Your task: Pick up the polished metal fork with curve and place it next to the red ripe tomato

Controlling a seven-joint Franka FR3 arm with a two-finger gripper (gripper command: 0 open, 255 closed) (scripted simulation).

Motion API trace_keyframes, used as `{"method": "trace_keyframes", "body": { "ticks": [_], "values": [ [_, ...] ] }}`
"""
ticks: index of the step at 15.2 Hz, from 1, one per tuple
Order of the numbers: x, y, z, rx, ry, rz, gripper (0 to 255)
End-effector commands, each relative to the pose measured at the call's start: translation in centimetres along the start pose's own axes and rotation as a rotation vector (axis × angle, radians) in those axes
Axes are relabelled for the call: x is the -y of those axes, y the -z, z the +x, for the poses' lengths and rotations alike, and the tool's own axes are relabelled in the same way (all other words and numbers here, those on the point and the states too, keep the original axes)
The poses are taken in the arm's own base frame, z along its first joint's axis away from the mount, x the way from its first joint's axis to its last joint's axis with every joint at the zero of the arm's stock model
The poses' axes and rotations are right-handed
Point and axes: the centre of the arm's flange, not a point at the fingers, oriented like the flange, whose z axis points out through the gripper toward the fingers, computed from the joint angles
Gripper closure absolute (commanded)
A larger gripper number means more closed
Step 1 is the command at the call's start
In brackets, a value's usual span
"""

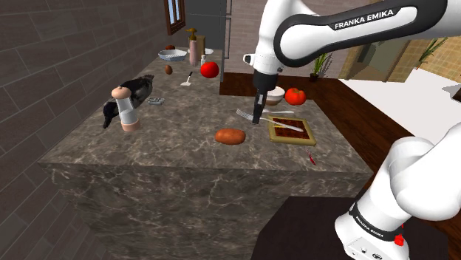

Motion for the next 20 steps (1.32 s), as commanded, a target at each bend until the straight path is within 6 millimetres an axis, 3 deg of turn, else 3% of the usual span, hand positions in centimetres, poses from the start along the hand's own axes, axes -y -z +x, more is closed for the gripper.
{"method": "trace_keyframes", "body": {
  "ticks": [1, 20],
  "values": [
    [-1.9, 0.1, -1.8, 0.0, 0.001, 0.0, 255],
    [-19.7, 1.3, -19.5, 0.0, 0.001, 0.0, 255]
  ]
}}
